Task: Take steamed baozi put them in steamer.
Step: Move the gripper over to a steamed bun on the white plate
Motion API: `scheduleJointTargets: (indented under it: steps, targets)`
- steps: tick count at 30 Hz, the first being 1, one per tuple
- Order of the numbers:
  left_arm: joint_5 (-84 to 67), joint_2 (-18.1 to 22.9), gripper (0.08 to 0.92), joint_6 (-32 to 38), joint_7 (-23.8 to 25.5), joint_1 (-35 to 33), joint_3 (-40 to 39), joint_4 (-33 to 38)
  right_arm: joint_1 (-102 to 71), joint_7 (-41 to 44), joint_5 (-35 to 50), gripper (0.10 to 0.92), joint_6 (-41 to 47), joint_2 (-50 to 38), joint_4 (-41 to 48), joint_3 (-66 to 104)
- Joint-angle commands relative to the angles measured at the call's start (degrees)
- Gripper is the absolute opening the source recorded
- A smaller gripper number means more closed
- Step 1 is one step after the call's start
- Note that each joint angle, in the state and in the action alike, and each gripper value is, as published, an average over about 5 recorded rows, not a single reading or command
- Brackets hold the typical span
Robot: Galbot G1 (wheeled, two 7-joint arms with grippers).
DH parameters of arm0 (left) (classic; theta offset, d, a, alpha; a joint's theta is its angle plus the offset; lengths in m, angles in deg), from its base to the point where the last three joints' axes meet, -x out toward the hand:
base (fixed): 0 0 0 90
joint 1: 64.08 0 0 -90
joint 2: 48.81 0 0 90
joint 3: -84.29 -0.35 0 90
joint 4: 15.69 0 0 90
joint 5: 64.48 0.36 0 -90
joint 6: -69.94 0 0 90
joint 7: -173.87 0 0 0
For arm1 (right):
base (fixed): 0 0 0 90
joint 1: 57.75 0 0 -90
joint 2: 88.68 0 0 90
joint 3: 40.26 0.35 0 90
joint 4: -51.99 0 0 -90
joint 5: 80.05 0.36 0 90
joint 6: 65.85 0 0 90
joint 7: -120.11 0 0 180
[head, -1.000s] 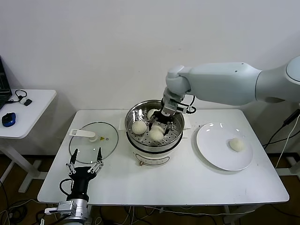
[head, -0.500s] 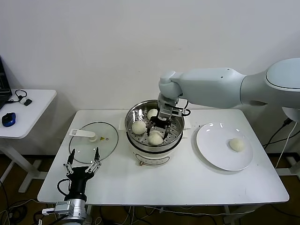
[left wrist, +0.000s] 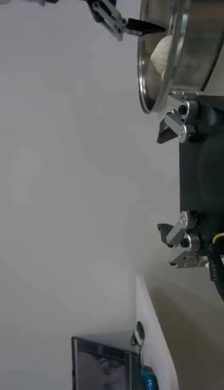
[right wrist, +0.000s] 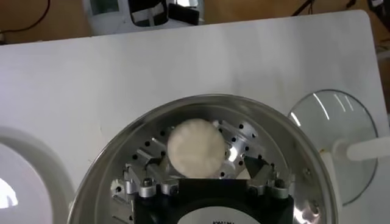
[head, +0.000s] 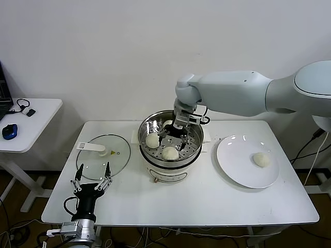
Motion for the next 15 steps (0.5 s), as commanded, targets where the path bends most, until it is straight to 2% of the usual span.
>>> scheduleJointTargets:
  steps: [1, 9, 15]
  targets:
    - [-0.04, -0.17, 0.823, -0.15, 0.09, -0.07, -0.06, 0.30, 8.14, 1.38, 5.15, 0.823, 5.37, -3.60, -2.64, -7.25]
    - [-0.29, -0.37, 0.823, -0.24, 0.09, 0.15, -0.56, 0.28, 13.33, -3.55, 13.24, 0.823, 26.30, -11.28, -5.46, -15.63]
    - [-0.14, -0.36, 0.823, -0.21, 0.14, 0.22, -1.33, 0.29, 12.82, -1.46, 20.47, 0.823, 36.98, -17.76, -4.77, -19.23]
